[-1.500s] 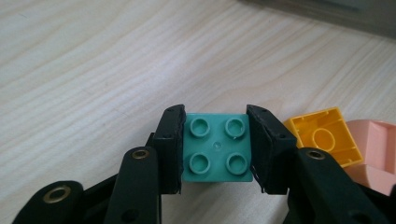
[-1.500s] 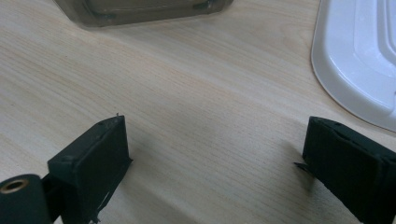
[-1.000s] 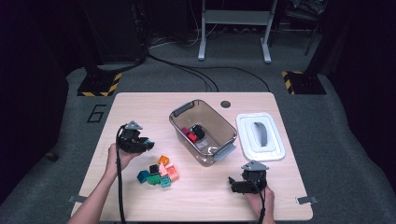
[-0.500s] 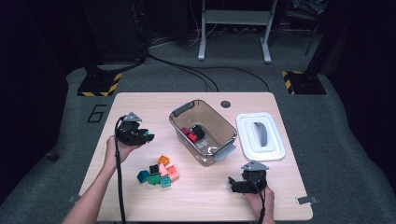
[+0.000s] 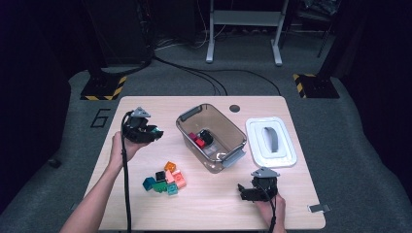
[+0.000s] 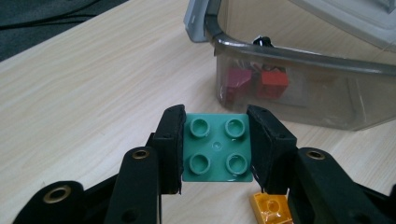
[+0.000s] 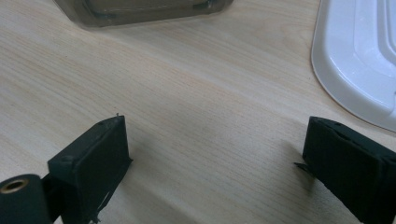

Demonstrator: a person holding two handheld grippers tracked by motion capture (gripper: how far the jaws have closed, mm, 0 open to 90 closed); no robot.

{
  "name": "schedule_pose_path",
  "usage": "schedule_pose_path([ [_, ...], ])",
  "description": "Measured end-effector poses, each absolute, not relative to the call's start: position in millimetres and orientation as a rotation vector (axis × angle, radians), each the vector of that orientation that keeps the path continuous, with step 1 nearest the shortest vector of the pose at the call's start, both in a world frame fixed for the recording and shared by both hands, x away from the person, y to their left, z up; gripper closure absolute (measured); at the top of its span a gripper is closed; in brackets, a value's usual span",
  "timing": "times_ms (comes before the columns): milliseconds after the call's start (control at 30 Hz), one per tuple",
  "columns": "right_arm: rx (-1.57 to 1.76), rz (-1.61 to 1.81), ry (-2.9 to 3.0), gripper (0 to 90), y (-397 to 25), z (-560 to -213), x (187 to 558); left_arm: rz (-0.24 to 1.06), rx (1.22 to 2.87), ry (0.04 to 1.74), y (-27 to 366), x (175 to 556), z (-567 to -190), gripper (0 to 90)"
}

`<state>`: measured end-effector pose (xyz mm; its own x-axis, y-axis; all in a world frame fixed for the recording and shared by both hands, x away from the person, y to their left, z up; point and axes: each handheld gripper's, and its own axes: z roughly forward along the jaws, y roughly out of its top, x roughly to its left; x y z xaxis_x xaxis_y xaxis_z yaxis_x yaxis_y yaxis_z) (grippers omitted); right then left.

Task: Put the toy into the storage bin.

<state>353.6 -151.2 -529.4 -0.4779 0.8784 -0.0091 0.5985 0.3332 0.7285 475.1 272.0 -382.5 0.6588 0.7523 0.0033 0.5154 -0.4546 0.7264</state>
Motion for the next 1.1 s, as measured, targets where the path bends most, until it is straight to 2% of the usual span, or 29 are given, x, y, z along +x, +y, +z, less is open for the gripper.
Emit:
schedule_pose_path([
  [500,1.302,0.944,2.201,6.2,-151,-529,354,0.456,2.166,0.893,239,488,-347,59.2],
  [1100,1.302,0.944,2.201,6.2,-151,-529,354,0.432,2.217,0.820,191,501,-341,59.2],
])
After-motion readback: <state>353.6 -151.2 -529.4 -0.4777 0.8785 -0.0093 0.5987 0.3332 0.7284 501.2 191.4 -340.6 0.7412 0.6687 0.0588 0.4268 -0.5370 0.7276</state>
